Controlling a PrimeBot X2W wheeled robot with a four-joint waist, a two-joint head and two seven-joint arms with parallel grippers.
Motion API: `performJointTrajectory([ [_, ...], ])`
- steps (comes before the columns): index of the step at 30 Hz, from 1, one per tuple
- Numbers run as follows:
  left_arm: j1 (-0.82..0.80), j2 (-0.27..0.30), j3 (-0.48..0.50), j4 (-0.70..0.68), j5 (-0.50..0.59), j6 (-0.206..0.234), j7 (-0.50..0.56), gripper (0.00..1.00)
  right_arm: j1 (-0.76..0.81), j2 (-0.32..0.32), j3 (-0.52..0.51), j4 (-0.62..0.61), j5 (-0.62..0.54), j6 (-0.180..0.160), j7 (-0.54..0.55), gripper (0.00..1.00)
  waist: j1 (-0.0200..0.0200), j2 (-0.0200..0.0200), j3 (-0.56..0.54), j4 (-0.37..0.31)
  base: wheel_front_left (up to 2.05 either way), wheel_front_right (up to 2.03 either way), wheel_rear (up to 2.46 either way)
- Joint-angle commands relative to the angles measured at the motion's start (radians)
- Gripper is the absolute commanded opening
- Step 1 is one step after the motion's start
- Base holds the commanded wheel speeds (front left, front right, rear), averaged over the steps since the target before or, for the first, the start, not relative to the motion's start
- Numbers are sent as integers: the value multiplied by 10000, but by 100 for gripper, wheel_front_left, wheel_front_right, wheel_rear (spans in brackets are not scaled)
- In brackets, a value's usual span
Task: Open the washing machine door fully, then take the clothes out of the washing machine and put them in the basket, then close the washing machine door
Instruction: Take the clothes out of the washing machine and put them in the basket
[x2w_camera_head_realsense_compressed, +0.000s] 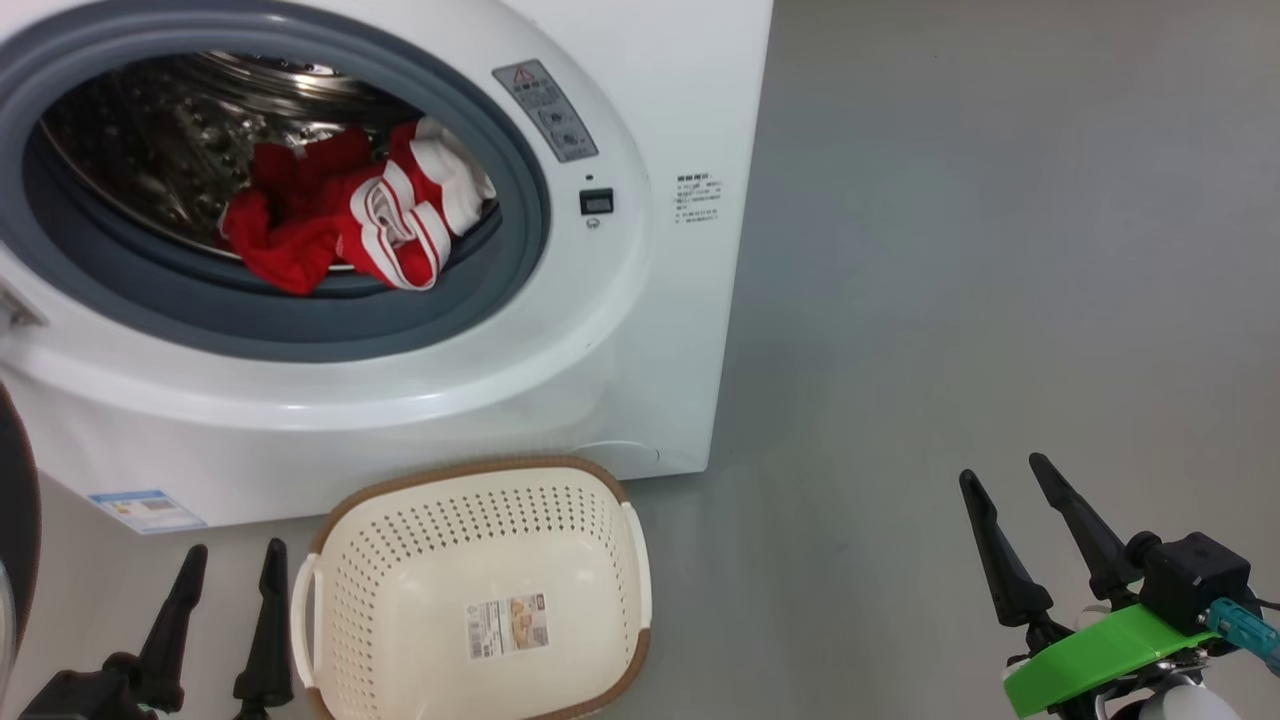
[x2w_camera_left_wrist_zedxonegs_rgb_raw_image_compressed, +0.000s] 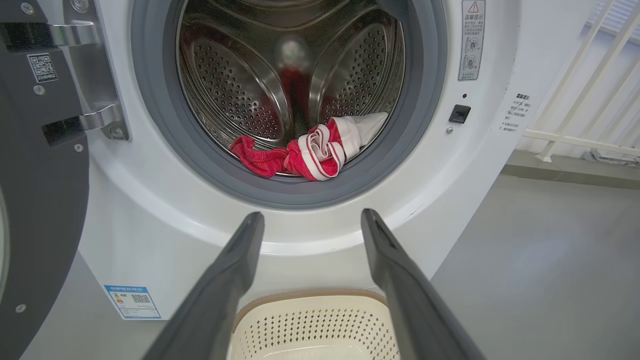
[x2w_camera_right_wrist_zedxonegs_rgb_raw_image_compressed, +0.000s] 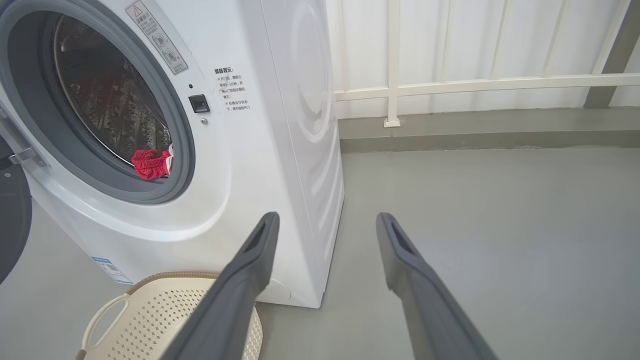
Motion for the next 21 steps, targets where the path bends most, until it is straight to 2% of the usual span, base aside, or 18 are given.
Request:
performJointTrajectory([
  [1,-407,273,334,-193,-80,-29,-122,100,-239,-107,234,-218,-109,16,-120,100,0,-1,12,2,130,-143,12],
  [10,-444,174,513,61,48,-29,-122,100,-227,-67,241,-210,-130,16,-120,100,0,-1,-47,11,113,-121,8],
  [21,-584,97,456,497,202,-29,-122,100,-239,-55,293,-191,-86,16,-120,100,0,-1,-32,72,15,-15,0],
])
